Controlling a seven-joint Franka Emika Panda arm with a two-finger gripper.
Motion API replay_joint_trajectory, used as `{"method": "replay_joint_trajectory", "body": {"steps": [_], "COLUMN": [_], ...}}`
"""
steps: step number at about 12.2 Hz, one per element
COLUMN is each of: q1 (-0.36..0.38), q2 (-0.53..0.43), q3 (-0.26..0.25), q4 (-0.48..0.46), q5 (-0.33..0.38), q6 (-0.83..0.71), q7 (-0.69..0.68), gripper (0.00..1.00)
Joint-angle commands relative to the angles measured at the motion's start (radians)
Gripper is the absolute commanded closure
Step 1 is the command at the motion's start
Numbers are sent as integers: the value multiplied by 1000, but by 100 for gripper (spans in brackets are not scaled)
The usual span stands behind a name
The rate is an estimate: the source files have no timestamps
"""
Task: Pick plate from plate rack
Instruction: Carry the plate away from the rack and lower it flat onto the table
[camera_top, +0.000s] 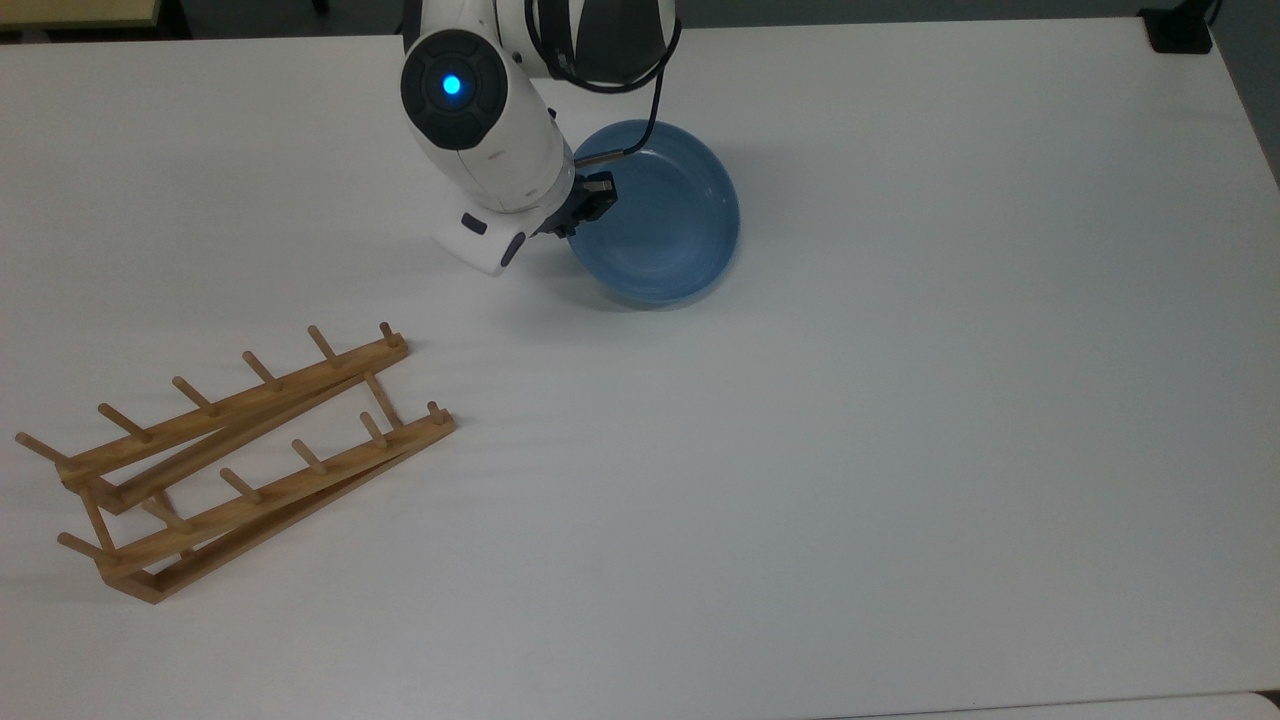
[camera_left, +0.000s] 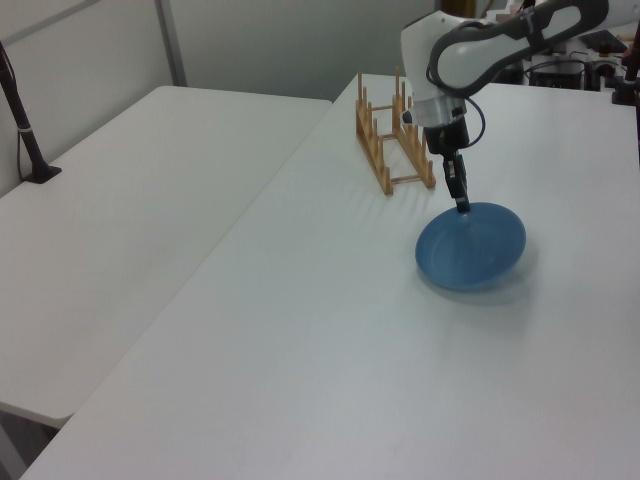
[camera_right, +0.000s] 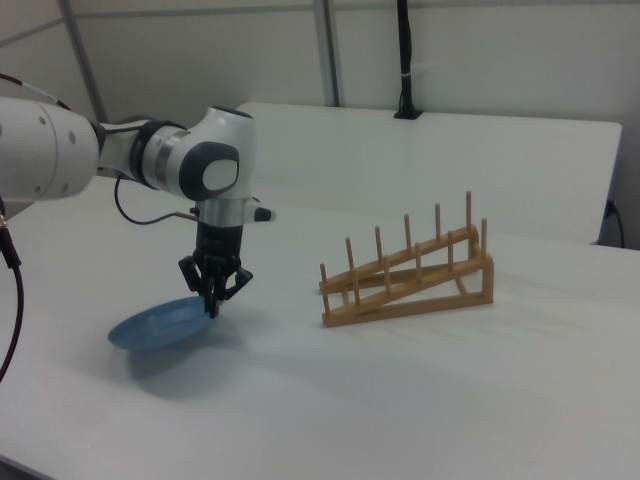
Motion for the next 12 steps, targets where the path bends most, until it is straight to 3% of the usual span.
{"method": "replay_joint_trajectory", "body": {"steps": [1,4,7,8,9,11,12], "q1": [3,-19,-30,-30,-28,-25,-20], "q2": [20,45,48,46,43,27,16], "q3": [-12,-14,-21,-21,-23,-21,-21], "q4": [-39,-84,-84,-82,-81,-64,-55], "q5": [-71,-137,-148,-148,-148,-148,-147], "q6": [49,153,147,139,136,97,72], "q7": [-48,-55,-77,-77,-65,-63,-63], "gripper": [99,92,69,55,19,0,0]}}
